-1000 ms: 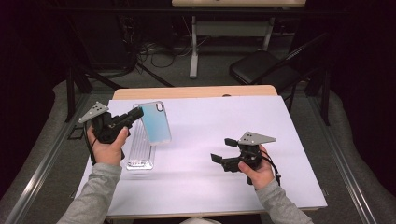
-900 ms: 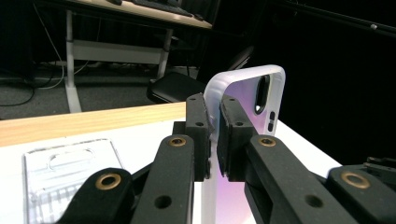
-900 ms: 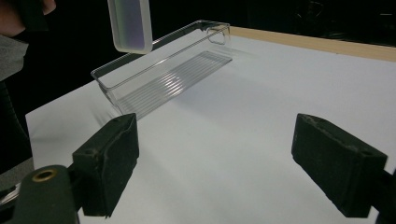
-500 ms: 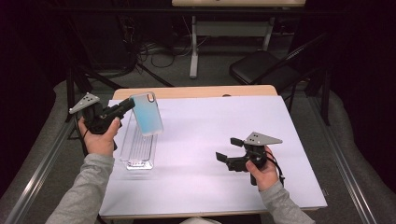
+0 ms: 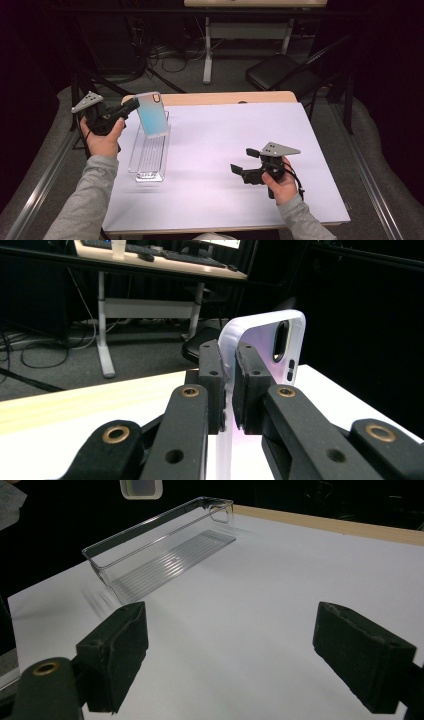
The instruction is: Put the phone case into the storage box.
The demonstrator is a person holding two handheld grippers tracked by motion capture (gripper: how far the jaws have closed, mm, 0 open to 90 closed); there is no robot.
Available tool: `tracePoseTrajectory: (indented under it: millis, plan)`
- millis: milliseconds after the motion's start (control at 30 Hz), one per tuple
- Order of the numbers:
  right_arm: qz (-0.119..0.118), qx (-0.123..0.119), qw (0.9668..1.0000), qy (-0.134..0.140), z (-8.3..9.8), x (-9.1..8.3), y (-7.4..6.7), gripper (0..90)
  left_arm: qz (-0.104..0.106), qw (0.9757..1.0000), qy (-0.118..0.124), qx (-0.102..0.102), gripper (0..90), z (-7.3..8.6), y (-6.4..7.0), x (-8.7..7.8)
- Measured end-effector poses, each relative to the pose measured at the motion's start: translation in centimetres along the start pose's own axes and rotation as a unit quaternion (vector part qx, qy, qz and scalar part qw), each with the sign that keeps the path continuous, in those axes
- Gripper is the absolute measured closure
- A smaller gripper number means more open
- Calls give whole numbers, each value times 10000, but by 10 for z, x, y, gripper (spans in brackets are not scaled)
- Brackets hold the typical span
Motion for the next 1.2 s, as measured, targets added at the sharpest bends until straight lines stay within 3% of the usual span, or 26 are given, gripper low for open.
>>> tracePoseTrajectory:
  millis: [100, 267, 533, 900, 1200]
  plan:
    - [-4, 18, 10000, -12, 0, 0, 1, 143, 18, 9998, 53, 172, 842, -3, -3, 2]
    - [1, 30, 10000, -12, 0, 0, 2, 144, -53, 9997, -21, 240, 842, -6, -9, 7]
    - [14, 55, 10000, -18, 1, 0, 3, 144, -172, 9984, -126, 517, 842, -12, -17, 18]
    - [21, 41, 10000, 4, 1, 0, 4, 144, -309, 9981, -183, 497, 842, -7, -36, 32]
    - [69, 76, 9999, 11, 2, -1, 4, 145, -297, 9985, -143, 433, 842, 0, -51, 41]
Point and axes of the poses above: each handheld gripper's, and its own axes: x roughly forward along the jaws, z roughly out of its underside, y roughly to its right, the point moved 3 cm from there along x, roughly forward along the jaws, and after that the axes turned 13 degrees about x, right-handed, at the moved point
